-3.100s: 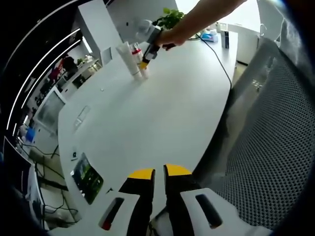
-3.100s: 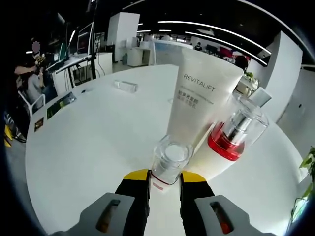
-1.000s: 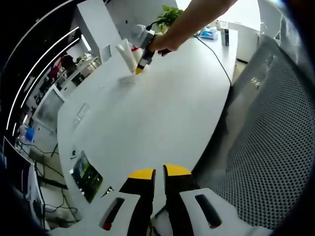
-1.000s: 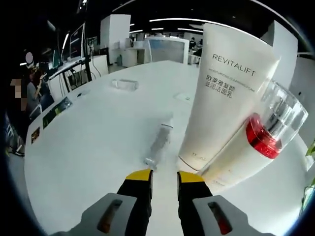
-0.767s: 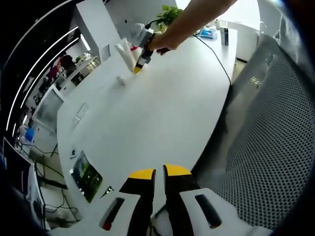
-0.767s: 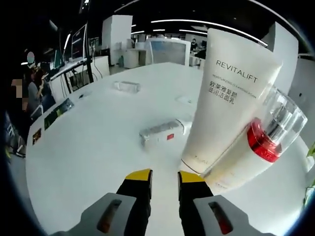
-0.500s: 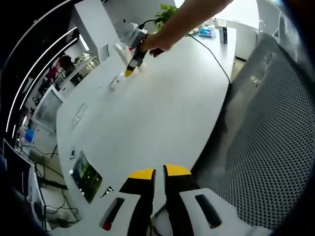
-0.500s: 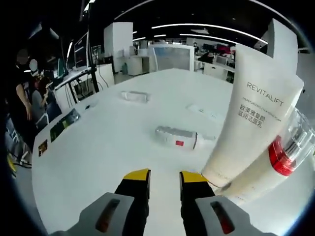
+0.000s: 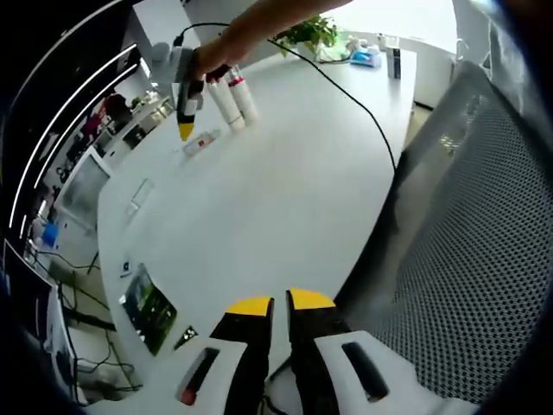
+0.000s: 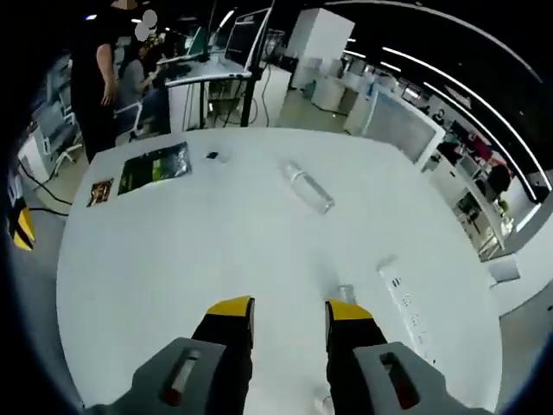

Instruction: Arrange the skincare products in the storage area until every visible bottle or jar stands upright without overlapping.

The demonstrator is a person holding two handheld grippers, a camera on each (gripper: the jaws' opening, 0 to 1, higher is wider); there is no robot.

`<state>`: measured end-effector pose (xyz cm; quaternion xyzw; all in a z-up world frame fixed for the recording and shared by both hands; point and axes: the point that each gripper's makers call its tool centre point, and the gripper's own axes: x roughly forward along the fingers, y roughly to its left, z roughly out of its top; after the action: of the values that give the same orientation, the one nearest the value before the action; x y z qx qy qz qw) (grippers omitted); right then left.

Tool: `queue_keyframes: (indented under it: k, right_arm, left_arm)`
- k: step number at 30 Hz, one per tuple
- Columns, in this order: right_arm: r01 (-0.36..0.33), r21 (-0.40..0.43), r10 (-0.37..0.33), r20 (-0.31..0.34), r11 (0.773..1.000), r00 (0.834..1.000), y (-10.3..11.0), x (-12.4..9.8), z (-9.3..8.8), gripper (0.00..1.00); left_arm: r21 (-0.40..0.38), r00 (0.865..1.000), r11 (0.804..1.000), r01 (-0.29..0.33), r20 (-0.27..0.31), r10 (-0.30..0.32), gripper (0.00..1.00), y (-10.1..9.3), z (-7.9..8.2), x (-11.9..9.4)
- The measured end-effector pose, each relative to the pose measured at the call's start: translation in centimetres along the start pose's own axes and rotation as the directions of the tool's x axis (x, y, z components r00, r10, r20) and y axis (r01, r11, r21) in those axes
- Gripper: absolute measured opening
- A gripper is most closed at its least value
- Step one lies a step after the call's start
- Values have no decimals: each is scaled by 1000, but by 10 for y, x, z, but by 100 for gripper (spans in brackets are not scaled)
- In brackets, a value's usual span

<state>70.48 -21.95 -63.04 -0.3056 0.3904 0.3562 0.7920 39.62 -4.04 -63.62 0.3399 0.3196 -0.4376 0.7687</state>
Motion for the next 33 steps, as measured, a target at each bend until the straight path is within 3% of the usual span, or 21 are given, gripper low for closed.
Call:
queue_keyframes:
  k: [3, 4, 7, 10, 12, 14, 17, 21, 24, 30, 33]
  right_arm:
    - [-18, -31, 16, -68, 999, 998, -19, 6, 4, 24]
    - [-58, -16, 56, -107, 998, 993, -22, 9, 3, 26]
    - [-86, -36, 76, -219, 996, 973, -40, 13, -5, 26]
    - [-117, -58, 98, -263, 991, 960, -51, 20, -8, 26]
    - [-164, -66, 134, -324, 984, 937, -54, 24, -15, 27]
    - [-158, -92, 118, -338, 983, 934, -62, 30, -17, 27]
    - [-199, -113, 141, -387, 974, 911, -62, 36, -25, 29]
    - [-245, -124, 158, -479, 962, 863, -69, 47, -47, 29]
    - [-253, -130, 159, -496, 959, 854, -77, 59, -55, 29]
    - [-284, -92, 187, -558, 954, 809, -75, 68, -78, 28]
    - [-292, -92, 190, -569, 952, 800, -71, 72, -82, 27]
  left_arm:
    - [-15, 1000, 1000, -4, -2, 4, 5, 2, -1, 0]
    - [-20, 1000, 1000, -7, -2, 7, 5, 3, -1, 0]
    - [-27, 1000, 1000, -12, -1, 12, 4, 4, -2, 0]
    - [-34, 1000, 999, -16, -2, 16, 4, 5, -2, 0]
    - [-40, 1000, 999, -14, -5, 14, 4, 4, -3, 0]
    - [-41, 1000, 999, -13, -8, 13, 4, 4, -4, 0]
    - [-44, 1000, 999, -9, -12, 9, 4, 4, -5, 1]
    - [-46, 1000, 999, 0, -16, 0, 3, 2, -5, 2]
    - [-49, 1000, 999, 7, -26, -9, 3, 0, -7, 2]
    - [-64, 999, 998, 8, -32, -10, 2, 1, -10, 3]
    - [-69, 999, 998, 9, -34, -11, 2, 0, -11, 3]
